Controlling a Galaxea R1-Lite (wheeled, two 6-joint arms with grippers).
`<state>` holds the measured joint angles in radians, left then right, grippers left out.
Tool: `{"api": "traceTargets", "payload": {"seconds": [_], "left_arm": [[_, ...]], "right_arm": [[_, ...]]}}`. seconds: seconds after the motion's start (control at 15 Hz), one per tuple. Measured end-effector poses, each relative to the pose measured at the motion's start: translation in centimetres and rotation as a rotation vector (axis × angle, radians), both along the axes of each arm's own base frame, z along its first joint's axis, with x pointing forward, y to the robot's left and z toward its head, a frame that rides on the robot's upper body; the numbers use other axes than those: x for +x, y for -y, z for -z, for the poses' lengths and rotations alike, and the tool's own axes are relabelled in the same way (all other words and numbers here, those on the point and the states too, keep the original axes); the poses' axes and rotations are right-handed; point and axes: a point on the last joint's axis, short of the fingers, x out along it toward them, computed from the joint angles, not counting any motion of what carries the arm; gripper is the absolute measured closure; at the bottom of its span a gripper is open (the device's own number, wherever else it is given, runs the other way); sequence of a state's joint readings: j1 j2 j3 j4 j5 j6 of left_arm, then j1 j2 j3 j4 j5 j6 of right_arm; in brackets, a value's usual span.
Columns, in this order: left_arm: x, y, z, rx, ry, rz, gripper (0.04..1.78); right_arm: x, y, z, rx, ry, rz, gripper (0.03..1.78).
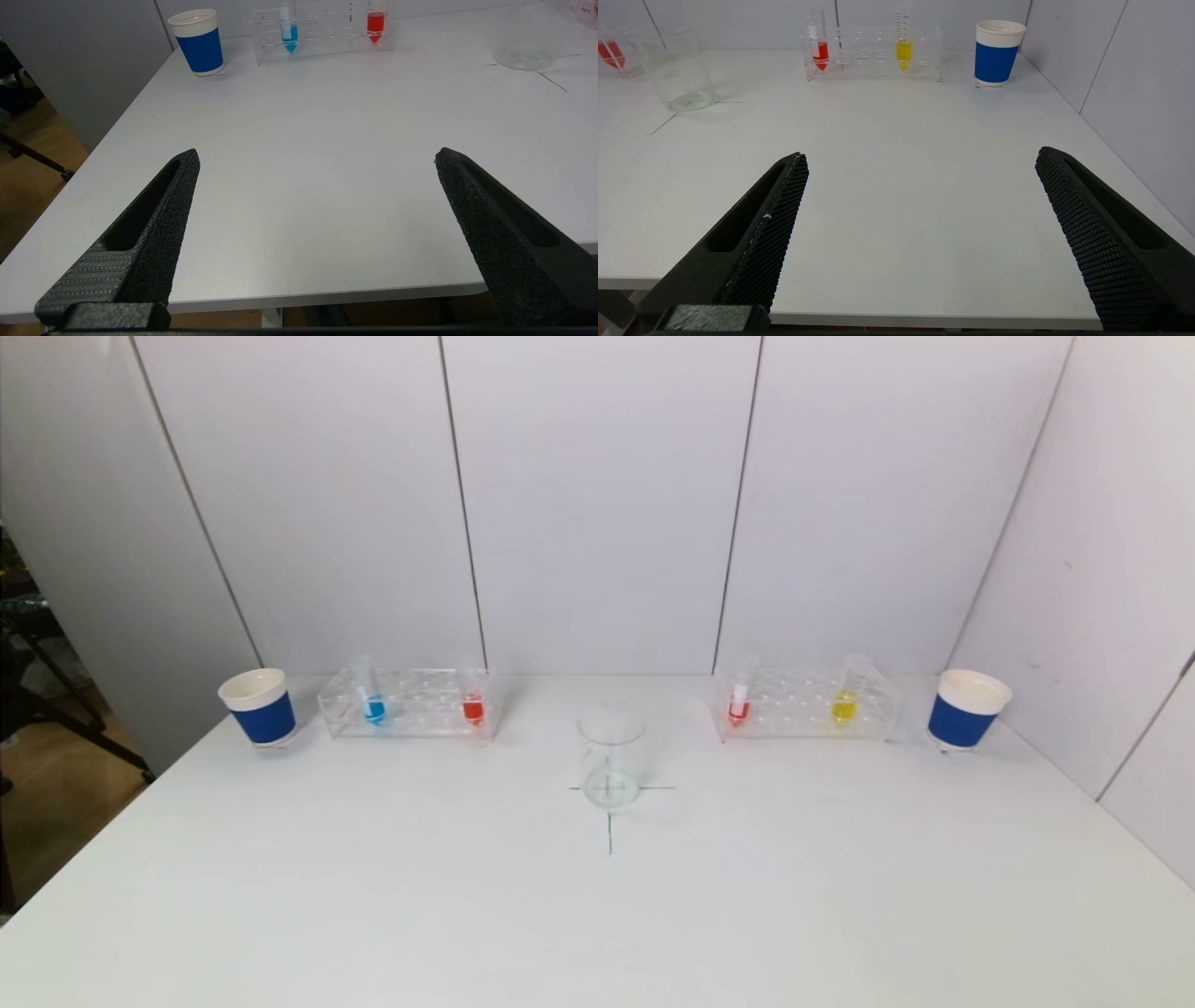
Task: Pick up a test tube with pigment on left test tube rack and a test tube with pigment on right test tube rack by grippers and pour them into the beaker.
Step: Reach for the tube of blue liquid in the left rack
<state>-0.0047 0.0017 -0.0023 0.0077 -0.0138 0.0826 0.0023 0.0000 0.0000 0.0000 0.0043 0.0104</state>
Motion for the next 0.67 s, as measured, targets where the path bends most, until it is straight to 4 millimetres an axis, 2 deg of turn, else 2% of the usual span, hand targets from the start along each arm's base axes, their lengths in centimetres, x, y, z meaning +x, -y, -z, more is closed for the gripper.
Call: {"api": "traceTargets", "payload": {"seconds": [0.67], "left_arm": [[0.02,0.02,0.06,0.005,-0.002,0.007,0.06]], "right_arm": [[0.00,0.00,0.00,0.000,0.000,0.000,0.04]]}}
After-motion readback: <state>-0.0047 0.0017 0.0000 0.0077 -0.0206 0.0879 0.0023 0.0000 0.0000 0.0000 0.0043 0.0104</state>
